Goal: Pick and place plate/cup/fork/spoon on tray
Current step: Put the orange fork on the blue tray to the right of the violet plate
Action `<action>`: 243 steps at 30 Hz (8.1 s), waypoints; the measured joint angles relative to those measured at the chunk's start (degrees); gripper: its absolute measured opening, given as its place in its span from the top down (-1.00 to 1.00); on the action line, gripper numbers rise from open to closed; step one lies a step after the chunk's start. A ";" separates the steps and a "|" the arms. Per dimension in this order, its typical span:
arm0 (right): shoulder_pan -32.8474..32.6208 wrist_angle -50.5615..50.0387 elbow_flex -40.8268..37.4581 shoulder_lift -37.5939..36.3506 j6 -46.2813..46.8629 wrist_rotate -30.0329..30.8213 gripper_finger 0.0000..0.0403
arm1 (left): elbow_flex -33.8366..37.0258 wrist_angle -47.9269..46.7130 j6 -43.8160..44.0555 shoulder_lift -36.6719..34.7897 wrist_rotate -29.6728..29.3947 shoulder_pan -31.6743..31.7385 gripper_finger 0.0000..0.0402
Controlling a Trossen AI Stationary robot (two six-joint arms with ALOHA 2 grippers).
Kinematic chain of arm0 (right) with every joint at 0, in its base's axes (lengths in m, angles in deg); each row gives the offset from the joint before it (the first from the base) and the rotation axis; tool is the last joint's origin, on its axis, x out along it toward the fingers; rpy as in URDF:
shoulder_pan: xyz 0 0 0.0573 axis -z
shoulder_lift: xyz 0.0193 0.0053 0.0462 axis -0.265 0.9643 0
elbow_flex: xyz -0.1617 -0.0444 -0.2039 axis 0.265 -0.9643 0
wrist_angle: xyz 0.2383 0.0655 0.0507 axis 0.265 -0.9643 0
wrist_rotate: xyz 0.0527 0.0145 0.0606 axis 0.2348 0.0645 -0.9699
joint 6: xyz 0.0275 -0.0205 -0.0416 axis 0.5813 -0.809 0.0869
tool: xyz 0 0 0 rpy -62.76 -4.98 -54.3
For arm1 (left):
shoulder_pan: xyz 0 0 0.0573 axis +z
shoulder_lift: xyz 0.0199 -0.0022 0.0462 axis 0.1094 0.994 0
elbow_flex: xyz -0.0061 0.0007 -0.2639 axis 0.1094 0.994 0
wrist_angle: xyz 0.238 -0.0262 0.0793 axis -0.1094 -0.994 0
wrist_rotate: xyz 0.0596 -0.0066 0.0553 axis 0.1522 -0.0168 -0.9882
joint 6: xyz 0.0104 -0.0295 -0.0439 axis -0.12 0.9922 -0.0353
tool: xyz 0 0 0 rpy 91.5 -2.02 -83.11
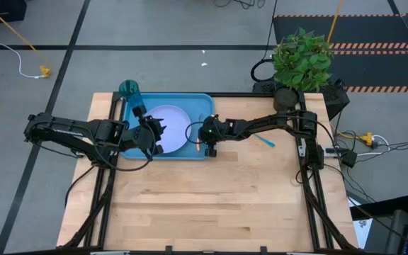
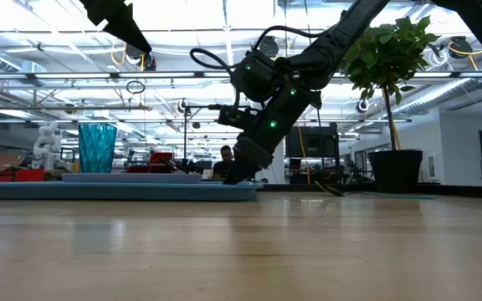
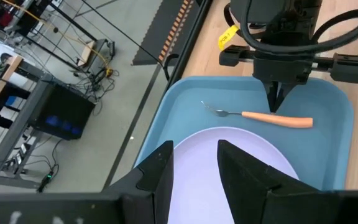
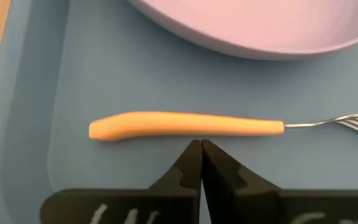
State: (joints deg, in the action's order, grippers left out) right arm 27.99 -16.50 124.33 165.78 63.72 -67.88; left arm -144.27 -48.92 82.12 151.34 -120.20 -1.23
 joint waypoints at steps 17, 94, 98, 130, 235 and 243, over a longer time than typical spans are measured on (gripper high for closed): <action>2.53 2.25 0.00 0.00 -1.62 6.16 1.00 | 0.00 0.00 0.22 0.00 0.02 0.00 0.37; 1.32 -6.02 8.37 4.42 -1.50 9.05 1.00 | 0.02 4.68 -5.26 -0.02 0.11 1.18 0.37; 0.72 -3.80 8.37 5.19 -1.48 9.05 1.00 | 0.02 4.68 -5.08 -0.02 0.11 1.18 0.37; -4.02 -3.63 8.35 4.15 33.85 11.47 0.34 | 0.02 4.90 -5.60 -0.02 0.11 1.16 0.37; -11.24 68.97 -26.53 -29.86 14.52 8.90 0.84 | 10.98 86.77 1.00 22.73 46.07 13.31 -0.07; -11.63 70.88 -26.46 -28.34 13.46 8.96 0.84 | 11.17 95.64 3.12 26.35 52.69 13.92 -0.01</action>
State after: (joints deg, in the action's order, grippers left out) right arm 16.36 54.38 97.88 137.43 77.18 -58.92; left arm -133.10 46.72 85.24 177.69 -67.51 12.70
